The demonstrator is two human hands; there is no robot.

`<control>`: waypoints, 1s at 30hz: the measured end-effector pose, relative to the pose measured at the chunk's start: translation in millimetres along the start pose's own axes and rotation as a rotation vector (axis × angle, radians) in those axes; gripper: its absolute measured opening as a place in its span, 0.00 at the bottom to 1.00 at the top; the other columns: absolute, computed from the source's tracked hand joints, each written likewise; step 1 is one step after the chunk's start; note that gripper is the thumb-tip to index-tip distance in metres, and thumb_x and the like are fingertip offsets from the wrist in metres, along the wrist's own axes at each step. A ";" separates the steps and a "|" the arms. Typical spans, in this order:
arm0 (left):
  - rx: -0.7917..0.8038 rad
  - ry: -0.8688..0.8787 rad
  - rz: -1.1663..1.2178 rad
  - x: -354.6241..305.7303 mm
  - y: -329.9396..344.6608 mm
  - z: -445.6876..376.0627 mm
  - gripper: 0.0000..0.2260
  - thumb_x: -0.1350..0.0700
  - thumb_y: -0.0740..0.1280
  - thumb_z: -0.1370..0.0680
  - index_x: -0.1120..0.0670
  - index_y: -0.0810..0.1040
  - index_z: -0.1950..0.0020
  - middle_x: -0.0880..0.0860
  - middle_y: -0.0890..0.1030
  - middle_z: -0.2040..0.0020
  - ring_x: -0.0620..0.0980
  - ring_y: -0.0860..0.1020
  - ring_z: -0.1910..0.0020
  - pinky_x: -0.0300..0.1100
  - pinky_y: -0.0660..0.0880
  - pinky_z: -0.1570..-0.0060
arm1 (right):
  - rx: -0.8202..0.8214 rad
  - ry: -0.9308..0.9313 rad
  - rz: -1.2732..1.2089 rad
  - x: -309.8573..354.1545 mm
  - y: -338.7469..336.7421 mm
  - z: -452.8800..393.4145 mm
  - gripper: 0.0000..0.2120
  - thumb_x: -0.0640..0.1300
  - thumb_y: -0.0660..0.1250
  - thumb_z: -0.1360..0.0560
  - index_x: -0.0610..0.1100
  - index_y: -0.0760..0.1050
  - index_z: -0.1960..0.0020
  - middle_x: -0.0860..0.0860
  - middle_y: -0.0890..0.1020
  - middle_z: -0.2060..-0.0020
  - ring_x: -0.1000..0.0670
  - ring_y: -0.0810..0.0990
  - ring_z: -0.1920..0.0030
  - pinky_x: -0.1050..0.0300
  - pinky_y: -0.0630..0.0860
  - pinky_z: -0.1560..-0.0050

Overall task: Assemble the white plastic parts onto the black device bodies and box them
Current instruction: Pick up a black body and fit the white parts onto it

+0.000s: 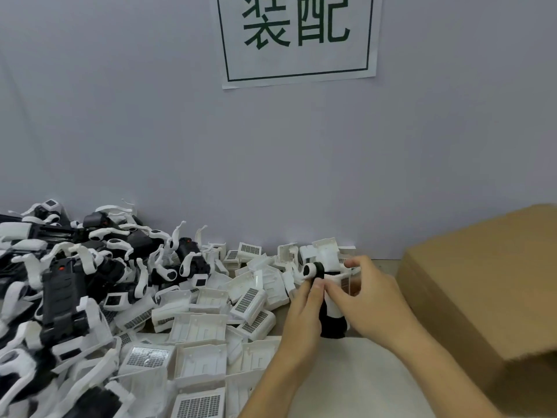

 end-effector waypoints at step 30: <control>-0.159 -0.020 0.036 -3.7 -10.6 -1.7 0.09 0.53 0.66 0.18 0.52 0.86 0.47 0.54 0.87 0.51 0.52 0.85 0.49 0.44 0.82 0.50 | 0.074 0.204 -0.618 -9.6 34.2 14.6 0.17 0.50 0.65 0.19 0.47 0.87 0.61 0.46 0.87 0.62 0.45 0.87 0.58 0.53 0.82 0.62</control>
Point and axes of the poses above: each hand's wrist, its own z-axis away from the middle knuckle, its own y-axis out of the palm, x = y × z, the point moved 6 cm from there along -z, towards the middle knuckle
